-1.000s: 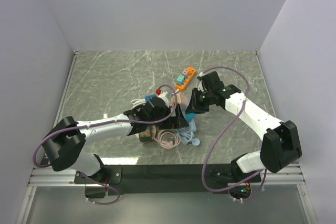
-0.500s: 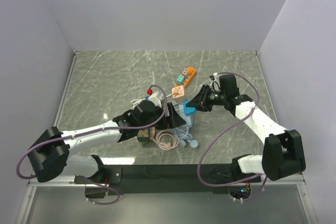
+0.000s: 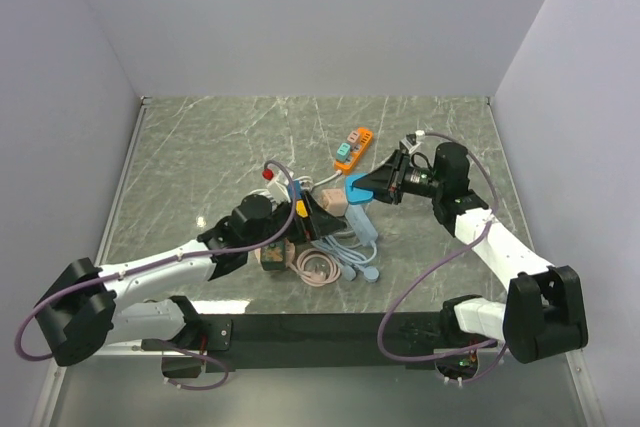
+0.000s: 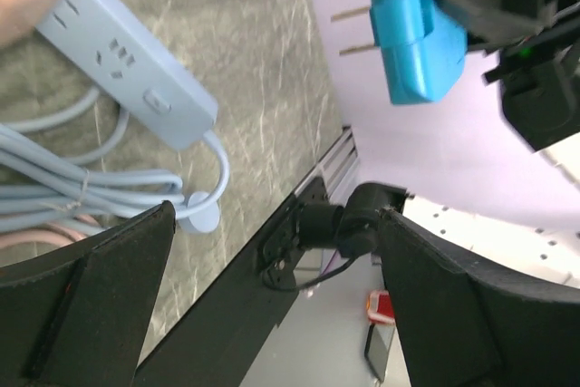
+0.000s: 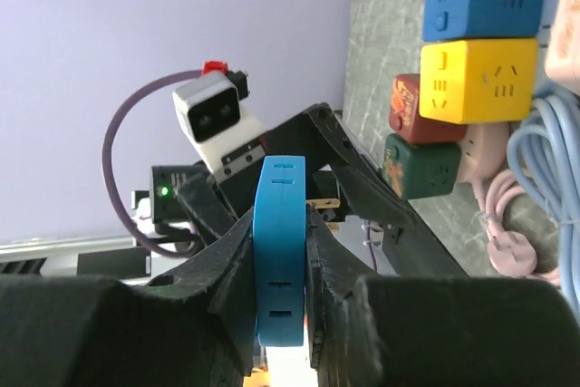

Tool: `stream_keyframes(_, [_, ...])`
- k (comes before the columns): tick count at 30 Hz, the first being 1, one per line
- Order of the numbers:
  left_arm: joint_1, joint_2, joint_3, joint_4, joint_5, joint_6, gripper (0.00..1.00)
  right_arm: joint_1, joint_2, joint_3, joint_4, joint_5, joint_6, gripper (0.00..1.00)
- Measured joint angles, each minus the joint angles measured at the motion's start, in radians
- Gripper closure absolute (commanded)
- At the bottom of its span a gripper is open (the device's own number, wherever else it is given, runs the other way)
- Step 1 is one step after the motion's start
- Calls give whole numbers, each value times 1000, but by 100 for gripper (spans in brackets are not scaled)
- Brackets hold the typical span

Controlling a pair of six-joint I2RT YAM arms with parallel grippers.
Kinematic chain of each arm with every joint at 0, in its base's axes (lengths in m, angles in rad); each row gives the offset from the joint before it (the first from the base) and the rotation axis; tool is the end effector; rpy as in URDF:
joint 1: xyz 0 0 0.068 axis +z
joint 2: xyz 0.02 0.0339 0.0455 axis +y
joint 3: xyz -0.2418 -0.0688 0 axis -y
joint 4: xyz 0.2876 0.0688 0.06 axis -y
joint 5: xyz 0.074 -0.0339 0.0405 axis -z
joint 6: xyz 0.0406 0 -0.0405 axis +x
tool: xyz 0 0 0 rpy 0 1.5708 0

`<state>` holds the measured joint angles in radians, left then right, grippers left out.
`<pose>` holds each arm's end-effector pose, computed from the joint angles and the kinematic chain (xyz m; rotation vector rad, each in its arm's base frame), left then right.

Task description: Pull the plug off the socket

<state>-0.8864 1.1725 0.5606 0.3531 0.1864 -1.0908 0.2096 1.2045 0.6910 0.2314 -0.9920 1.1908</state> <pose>0.1878 -0.2420 0.1911 -0.0647 2.1283 -1.4745 0.2920 0.0969 0.2235 0.2263 2.1582 1.8050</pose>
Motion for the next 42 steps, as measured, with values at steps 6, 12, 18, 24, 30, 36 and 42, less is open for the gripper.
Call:
stream_keyframes(6, [32,-21,-5,-14,0,-3,1,-16,-1,28,-92,30,-61,100])
stream_keyframes(12, [32,-37,24,-159,-46,10,1,-28,108,397,-679,595,-438,100])
stream_keyframes(18, [41,-84,138,-374,-135,61,1,-136,262,436,-924,1071,-536,100])
stream_keyframes(24, [61,-127,197,-511,-204,97,0,-296,516,401,-1056,1312,-462,96])
stream_keyframes(30, [72,-165,199,-605,-227,118,1,-416,522,389,-1090,1461,-380,88])
stream_keyframes(36, [88,-189,199,-629,-229,132,1,-461,563,392,-1140,1554,-356,62])
stream_keyframes(42, [94,-187,199,-629,-228,137,1,-450,509,381,-1135,1551,-393,9])
